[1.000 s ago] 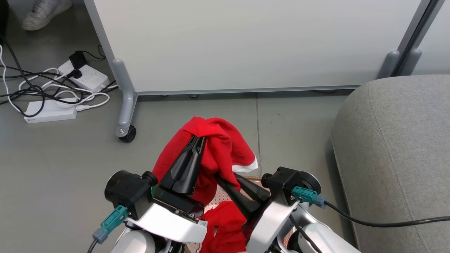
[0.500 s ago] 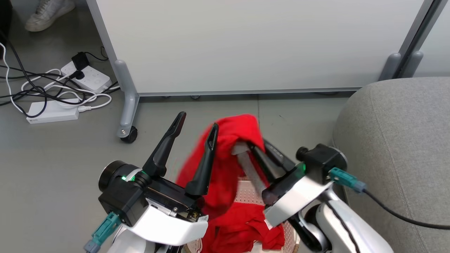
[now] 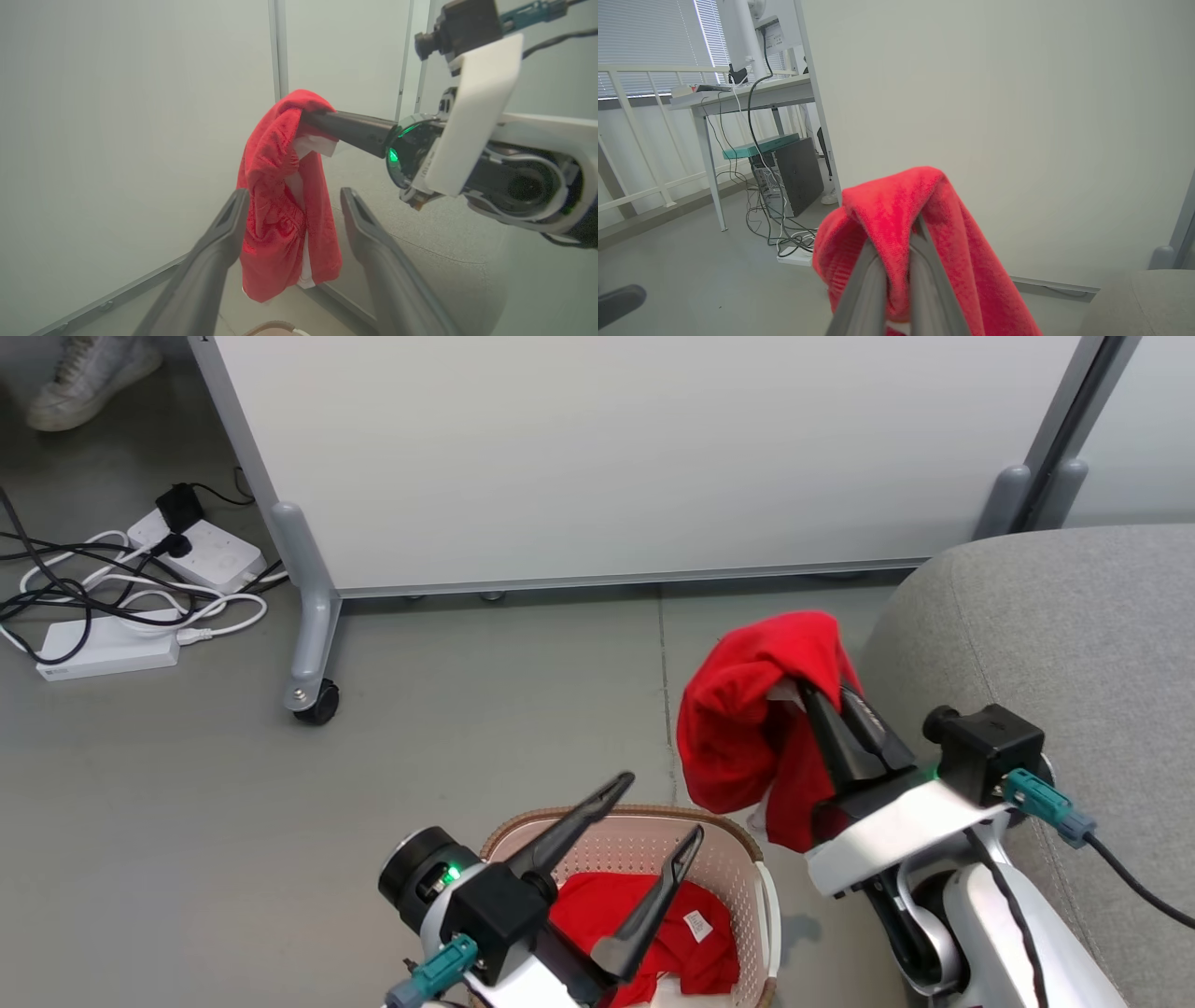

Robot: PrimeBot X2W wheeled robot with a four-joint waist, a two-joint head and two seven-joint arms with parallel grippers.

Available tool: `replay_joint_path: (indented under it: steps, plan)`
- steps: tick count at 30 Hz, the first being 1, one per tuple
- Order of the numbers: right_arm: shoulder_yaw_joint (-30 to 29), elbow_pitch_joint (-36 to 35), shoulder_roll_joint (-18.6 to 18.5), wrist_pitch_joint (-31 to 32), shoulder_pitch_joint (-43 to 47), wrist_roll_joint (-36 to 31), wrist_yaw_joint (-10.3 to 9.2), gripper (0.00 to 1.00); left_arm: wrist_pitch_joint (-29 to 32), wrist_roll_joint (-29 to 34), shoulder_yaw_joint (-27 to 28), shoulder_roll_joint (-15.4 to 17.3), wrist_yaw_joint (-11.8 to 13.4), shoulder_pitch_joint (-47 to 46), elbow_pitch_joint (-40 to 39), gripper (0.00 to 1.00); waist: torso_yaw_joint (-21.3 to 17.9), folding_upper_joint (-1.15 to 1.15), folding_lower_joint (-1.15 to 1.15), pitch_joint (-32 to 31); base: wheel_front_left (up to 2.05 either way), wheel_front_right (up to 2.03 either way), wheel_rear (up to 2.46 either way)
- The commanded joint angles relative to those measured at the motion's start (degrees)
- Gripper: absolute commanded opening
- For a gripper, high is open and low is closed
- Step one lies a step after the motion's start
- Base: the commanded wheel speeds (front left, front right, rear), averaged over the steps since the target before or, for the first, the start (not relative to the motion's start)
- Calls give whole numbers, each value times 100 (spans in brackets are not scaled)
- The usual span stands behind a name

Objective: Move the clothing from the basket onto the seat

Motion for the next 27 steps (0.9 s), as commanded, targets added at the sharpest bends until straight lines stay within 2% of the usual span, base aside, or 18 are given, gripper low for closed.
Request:
replay_joint_path:
  steps: [1,12,18,19,27]
  plan:
    - [-89,-35,-38,61,101,-34,2,0,58,17,-49,72,-50,25,77,100,-37,0,0,26,0,0,0]
    - [-521,-6,-23,275,441,-155,1,0,172,29,-354,221,-162,-69,369,100,-507,0,0,173,0,0,0]
    - [-525,9,7,267,375,-110,1,0,251,37,-400,299,-160,-146,301,100,-1085,0,0,287,0,0,0]
    - [-525,9,7,267,375,-110,1,0,251,37,-400,299,-160,-146,301,100,-1085,0,0,287,0,0,0]
    - [-646,58,33,190,315,-79,1,0,410,32,-430,426,-122,-230,180,100,-2039,0,0,507,0,0,0]
